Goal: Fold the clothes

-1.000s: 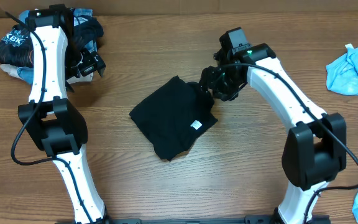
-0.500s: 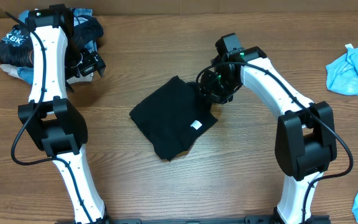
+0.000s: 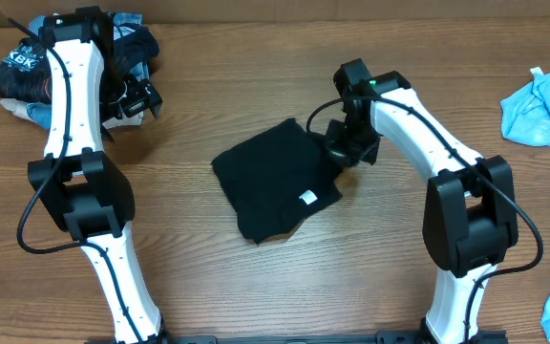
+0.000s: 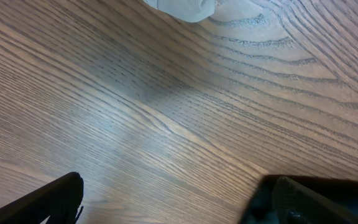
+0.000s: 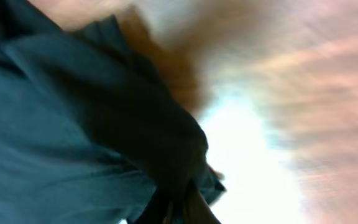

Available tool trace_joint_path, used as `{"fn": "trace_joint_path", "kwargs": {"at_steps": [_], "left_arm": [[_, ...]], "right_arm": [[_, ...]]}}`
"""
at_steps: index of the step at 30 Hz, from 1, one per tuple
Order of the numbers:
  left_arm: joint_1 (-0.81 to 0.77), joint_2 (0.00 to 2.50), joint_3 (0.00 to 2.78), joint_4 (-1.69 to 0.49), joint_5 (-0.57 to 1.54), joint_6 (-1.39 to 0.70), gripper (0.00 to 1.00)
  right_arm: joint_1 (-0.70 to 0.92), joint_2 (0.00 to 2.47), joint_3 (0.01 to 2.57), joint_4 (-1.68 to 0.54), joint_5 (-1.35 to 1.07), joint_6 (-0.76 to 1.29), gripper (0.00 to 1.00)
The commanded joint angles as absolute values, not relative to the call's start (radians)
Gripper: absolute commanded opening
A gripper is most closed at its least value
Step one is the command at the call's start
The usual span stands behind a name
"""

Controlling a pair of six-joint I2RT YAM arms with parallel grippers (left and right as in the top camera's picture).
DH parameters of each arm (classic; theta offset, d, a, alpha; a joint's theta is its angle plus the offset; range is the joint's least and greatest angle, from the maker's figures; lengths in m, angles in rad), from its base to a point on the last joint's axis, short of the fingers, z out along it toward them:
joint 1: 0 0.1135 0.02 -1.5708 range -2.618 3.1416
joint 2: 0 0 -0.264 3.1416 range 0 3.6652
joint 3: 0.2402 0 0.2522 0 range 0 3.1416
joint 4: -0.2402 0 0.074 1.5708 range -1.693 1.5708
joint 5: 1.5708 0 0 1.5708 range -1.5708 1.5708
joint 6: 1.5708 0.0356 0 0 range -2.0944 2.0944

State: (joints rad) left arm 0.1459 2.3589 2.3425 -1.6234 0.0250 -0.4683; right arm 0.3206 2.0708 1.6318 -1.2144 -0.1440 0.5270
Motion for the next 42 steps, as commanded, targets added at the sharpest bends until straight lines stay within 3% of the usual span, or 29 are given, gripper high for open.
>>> {"fn": "trace_joint_path", "kwargs": {"at_steps": [1,8,13,14,15,16,18,30,42], "left_arm": [[0.150,2.356,2.336,-1.623,0.019,-0.453,1.00],[0.150,2.356,2.336,-1.623,0.024,-0.451,1.00],[0.146,2.356,2.336,-1.641,0.181,-0.299,1.00],[0.141,2.356,2.336,-1.641,0.212,-0.258,1.00],[0.125,2.356,2.336,-1.645,0.236,-0.208,1.00],[0.113,2.356,2.336,-1.650,0.236,-0.196,1.00],[0.083,2.356,2.336,-1.659,0.233,-0.178,1.00],[-0.194,2.356,2.336,-1.690,0.230,-0.185,1.00],[-0.383,2.350,2.336,-1.691,0.229,-0.329,0.90]], "right_arm": [[0.313,2.076,1.687,-1.305,-0.075,0.524,0.10],[0.315,2.076,1.708,-1.586,-0.068,0.443,0.17],[0.327,2.070,1.708,-1.589,-0.015,0.430,0.26],[0.326,2.067,1.709,-1.573,-0.007,0.430,0.34],[0.314,2.061,1.709,-1.538,0.000,0.430,0.67],[0.300,2.058,1.709,-1.508,-0.001,0.430,0.82],[0.268,2.057,1.709,-1.459,-0.015,0.430,0.92],[0.114,2.057,1.706,-1.454,-0.141,0.265,0.83],[0.032,2.057,1.706,-1.363,-0.149,0.261,0.82]]}}
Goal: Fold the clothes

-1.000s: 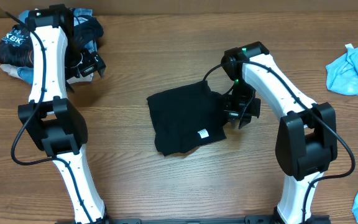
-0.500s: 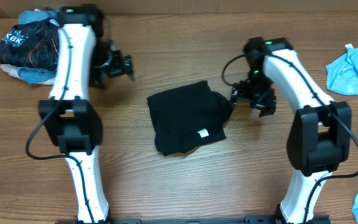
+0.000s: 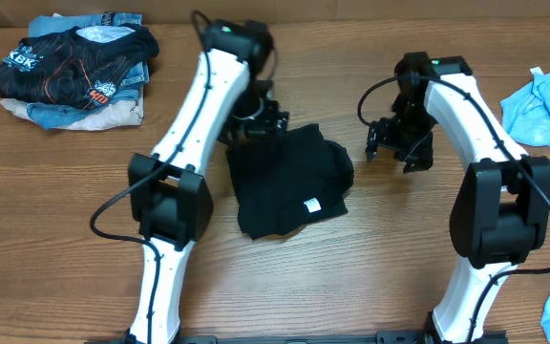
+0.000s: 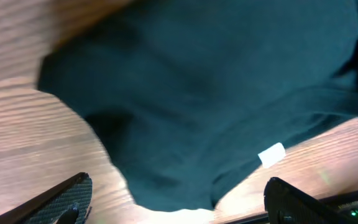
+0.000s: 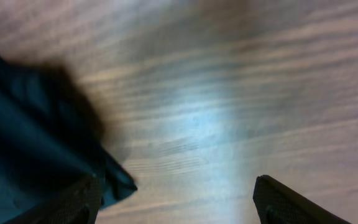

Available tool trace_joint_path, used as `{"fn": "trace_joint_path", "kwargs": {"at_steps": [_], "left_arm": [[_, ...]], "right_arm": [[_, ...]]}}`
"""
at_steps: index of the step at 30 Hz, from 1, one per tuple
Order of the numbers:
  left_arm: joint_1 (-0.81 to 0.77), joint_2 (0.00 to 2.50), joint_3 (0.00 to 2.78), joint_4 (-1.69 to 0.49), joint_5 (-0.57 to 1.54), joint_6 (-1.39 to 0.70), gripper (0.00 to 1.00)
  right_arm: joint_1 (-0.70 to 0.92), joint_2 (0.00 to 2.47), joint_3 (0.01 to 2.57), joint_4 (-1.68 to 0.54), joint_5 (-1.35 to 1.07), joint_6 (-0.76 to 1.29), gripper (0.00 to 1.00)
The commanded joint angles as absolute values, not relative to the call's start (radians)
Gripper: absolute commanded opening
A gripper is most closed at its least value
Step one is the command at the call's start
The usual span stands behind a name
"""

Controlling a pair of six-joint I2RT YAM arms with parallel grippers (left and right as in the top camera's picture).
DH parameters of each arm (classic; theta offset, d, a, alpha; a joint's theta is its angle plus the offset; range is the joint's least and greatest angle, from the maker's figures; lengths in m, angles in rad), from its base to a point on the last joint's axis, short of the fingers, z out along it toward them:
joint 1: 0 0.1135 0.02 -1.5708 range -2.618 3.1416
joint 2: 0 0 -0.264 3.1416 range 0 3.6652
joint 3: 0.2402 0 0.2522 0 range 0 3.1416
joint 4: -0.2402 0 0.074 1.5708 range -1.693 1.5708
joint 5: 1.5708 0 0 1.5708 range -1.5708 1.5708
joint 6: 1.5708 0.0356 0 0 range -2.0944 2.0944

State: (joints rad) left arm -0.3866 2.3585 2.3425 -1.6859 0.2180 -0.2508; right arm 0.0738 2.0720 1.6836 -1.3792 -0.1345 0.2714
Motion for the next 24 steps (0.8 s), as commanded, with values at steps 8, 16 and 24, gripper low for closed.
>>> {"fn": "trace_joint_path", "kwargs": {"at_steps": [8,16,24], "left_arm": [[-0.389,2.154,2.329,-1.690,0.141,-0.429,0.90],[-0.451,1.798,2.032,-1.665,-0.043,-0.630,1.00],[-0.479,1.596,1.476,-1.273,0.210,-0.670,1.00]], "right_arm": [[-0.122,2.057,1.706,-1.348,-0.192,0.261,0.83],[-0.175,2.057,1.706,-1.327,-0.240,0.261,0.84],[-0.173,2.057,1.706,-1.313,-0.272,0.253,0.84]]}}
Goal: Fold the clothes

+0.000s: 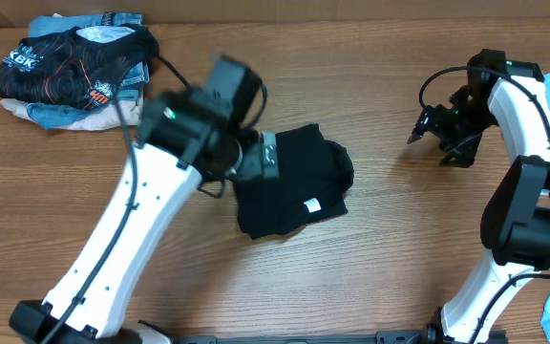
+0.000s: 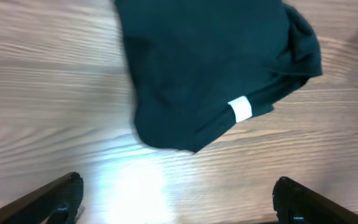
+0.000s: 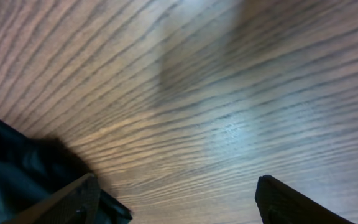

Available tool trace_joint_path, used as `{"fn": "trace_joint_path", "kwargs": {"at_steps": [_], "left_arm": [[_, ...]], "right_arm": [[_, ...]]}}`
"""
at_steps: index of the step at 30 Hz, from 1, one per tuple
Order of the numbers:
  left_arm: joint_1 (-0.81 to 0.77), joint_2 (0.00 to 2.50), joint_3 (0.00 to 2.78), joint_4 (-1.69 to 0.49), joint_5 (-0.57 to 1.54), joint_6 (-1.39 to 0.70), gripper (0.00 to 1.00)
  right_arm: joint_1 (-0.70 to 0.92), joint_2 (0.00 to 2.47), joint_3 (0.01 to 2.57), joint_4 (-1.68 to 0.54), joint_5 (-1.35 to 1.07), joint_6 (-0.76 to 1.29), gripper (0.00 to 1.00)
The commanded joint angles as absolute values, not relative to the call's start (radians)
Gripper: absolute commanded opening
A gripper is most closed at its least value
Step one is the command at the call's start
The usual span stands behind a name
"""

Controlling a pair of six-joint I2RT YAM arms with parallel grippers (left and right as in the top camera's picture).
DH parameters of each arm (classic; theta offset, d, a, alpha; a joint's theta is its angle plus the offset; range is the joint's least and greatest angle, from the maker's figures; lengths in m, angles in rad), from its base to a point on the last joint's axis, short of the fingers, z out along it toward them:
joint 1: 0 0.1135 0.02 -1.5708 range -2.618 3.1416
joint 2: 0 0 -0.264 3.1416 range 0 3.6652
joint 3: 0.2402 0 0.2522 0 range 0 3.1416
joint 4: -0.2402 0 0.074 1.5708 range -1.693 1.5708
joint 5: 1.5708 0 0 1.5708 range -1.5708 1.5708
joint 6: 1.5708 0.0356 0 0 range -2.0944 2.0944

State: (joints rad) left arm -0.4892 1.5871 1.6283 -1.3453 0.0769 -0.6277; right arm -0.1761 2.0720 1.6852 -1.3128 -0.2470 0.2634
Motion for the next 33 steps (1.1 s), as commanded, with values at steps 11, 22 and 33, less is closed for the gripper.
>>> {"fn": "trace_joint_path", "kwargs": {"at_steps": [11,22,33], "left_arm": [[-0.361,1.631,1.144,-0.947,0.253,-0.605,1.00],[-0.335,1.821,1.129,-0.866,0.455,-0.406,0.95],[-0.334,1.836,1.131,-0.876,0.489,-0.358,0.74]], "right_arm": [[-0.173,2.057,1.706,-1.329,-0.272,0.253,0.84],[-0.172,2.057,1.706,-1.333,-0.318,0.228,0.83],[-0.172,2.057,1.706,-1.339,-0.316,0.227,0.83]]}}
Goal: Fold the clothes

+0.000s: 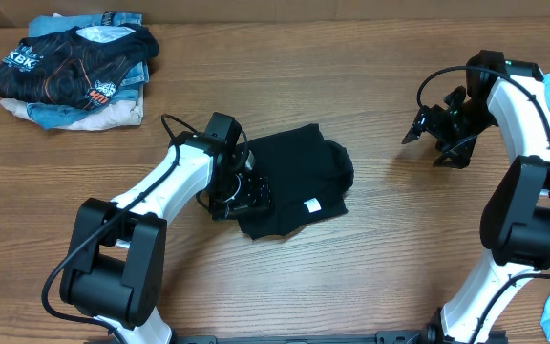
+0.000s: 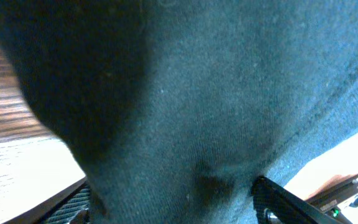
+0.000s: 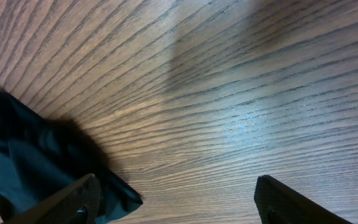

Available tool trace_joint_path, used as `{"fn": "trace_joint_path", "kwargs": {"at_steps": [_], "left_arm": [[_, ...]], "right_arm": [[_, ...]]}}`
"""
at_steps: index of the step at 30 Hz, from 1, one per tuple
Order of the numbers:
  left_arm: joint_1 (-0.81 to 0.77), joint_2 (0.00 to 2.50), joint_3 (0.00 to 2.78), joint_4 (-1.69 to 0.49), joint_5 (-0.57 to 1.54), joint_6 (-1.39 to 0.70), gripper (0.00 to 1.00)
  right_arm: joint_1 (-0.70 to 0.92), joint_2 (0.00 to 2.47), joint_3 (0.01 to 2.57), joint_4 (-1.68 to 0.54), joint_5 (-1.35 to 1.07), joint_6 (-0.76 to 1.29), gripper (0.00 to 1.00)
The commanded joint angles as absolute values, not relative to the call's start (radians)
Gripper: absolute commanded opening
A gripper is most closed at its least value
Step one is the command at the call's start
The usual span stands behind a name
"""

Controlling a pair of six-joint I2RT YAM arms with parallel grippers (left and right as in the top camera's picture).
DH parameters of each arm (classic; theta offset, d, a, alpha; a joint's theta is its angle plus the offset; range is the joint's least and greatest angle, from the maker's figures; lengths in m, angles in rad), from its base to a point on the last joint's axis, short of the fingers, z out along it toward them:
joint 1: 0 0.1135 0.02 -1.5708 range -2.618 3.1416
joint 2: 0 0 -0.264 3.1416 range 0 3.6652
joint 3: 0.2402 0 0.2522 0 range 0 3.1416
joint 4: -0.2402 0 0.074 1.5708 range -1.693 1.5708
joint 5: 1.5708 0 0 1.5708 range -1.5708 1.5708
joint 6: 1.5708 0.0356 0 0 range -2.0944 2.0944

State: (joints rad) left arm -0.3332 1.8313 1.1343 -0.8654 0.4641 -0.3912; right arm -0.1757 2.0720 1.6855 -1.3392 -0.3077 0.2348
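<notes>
A black garment [image 1: 294,172], folded and showing a small white tag [image 1: 309,202], lies mid-table. My left gripper [image 1: 240,197] is down at the garment's front left edge. In the left wrist view the dark cloth [image 2: 185,93] fills the frame and my left gripper [image 2: 171,186] stands open, its jaws wide apart with the cloth between them. My right gripper [image 1: 432,134] hangs open over bare wood to the right of the garment. In its own view the right gripper [image 3: 179,190] is empty and the garment's edge [image 3: 23,149] shows at the lower left.
A stack of folded clothes [image 1: 74,62] sits at the back left corner. Light blue garments lie at the right edge and the front right corner. The wooden table [image 1: 399,248] runs under everything.
My left gripper was raised above the garment's left side; now it is low at that edge with the cloth between its open jaws. The right gripper has hardly moved.
At first my left gripper was at the stack at the back left and my right gripper was at the black garment's right edge. Then the left arm was over the garment and the right gripper stood open beside it. The right then stood farther right, and the left is now down on the cloth.
</notes>
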Motion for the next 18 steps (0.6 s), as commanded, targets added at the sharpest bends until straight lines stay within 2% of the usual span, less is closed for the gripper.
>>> {"fn": "trace_joint_path", "kwargs": {"at_steps": [1,6,12,14,18], "left_arm": [[-0.333,1.836,1.135,-0.884,0.485,-0.358,0.73],[-0.334,1.836,1.161,-0.921,0.462,-0.350,0.59],[-0.333,1.836,1.201,-0.987,0.443,-0.351,0.24],[-0.334,1.835,1.221,-1.025,0.403,-0.352,0.07],[-0.333,1.834,1.264,-1.114,0.334,-0.366,0.04]], "right_arm": [[-0.172,2.057,1.706,-1.338,-0.316,0.227,0.83],[-0.172,2.057,1.706,-1.339,-0.316,0.227,0.83],[-0.172,2.057,1.706,-1.340,-0.317,0.227,0.83],[-0.172,2.057,1.706,-1.340,-0.316,0.227,0.83],[-0.172,2.057,1.706,-1.340,-0.317,0.227,0.83]]}}
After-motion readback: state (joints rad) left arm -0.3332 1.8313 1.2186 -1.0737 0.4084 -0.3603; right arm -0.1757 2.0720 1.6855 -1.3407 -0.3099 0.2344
